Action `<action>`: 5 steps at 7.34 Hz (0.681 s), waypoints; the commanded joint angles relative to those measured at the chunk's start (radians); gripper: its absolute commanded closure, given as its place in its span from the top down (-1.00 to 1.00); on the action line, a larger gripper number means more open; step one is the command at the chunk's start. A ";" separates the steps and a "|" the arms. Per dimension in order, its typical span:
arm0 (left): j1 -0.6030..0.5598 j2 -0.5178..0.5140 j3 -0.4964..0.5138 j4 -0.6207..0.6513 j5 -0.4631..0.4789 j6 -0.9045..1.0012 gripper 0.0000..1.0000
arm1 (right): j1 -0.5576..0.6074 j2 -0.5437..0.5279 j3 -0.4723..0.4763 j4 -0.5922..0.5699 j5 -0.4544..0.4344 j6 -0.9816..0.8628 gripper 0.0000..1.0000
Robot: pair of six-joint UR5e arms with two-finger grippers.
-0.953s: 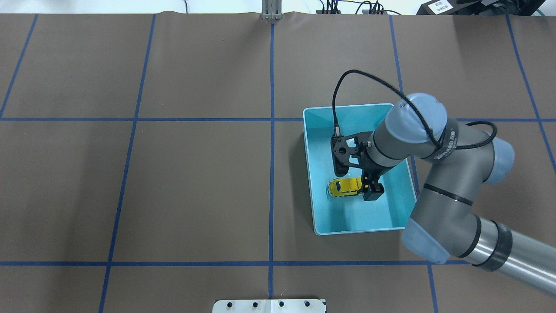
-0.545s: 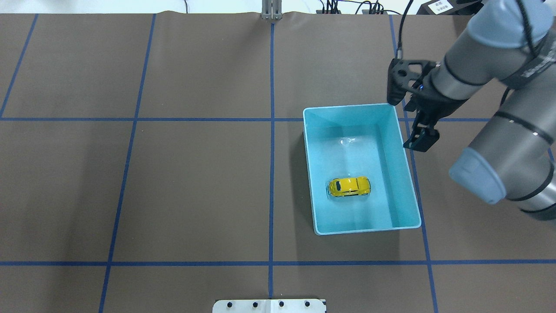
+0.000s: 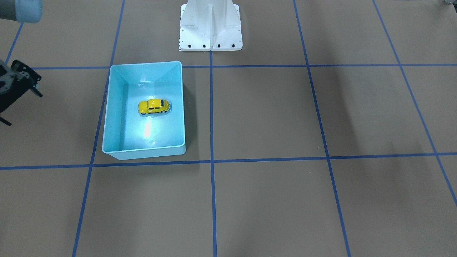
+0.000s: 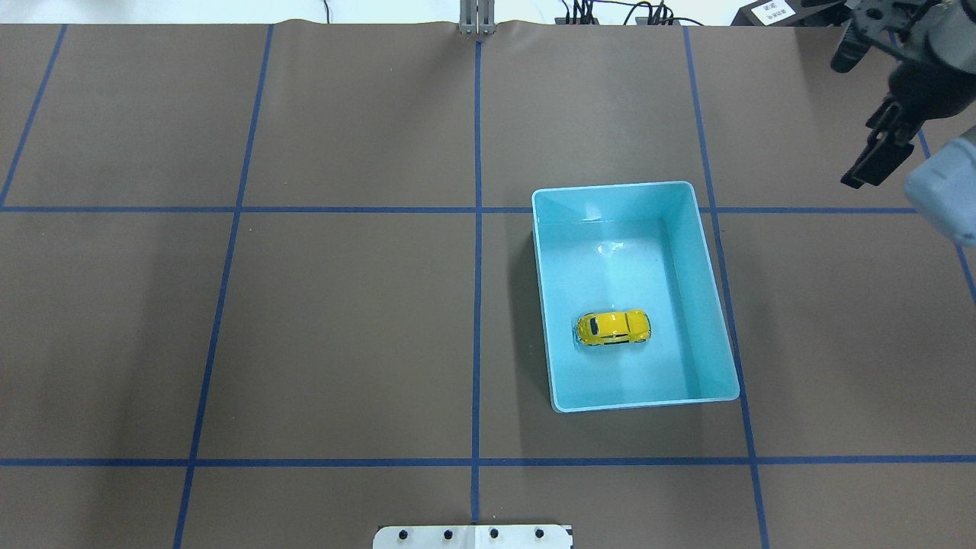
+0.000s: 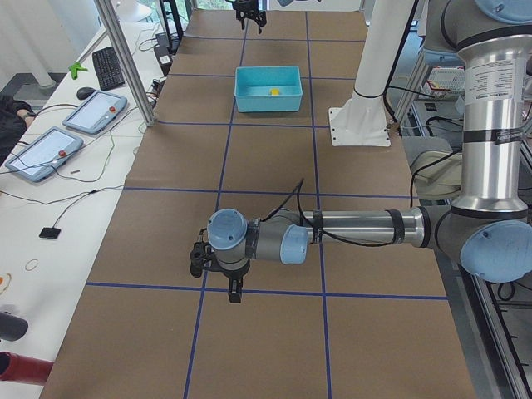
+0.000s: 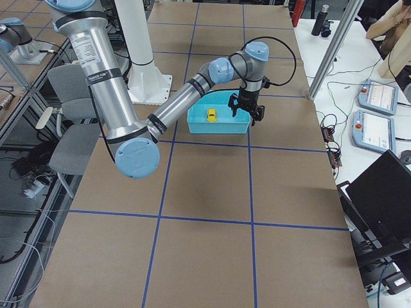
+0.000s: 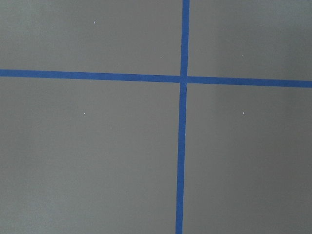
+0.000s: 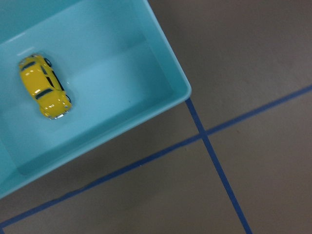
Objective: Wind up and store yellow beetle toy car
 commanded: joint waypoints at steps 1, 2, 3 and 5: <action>-0.001 0.000 -0.002 0.000 -0.001 -0.001 1.00 | 0.172 -0.071 -0.123 0.002 0.053 0.038 0.99; -0.001 0.000 0.000 0.002 -0.001 0.000 1.00 | 0.236 -0.114 -0.131 0.002 0.052 0.038 0.99; -0.001 0.000 0.000 0.000 -0.001 0.000 1.00 | 0.335 -0.160 -0.194 0.004 0.059 0.039 0.99; -0.002 0.002 0.000 0.002 -0.001 0.000 1.00 | 0.456 -0.196 -0.332 0.104 0.078 0.038 0.99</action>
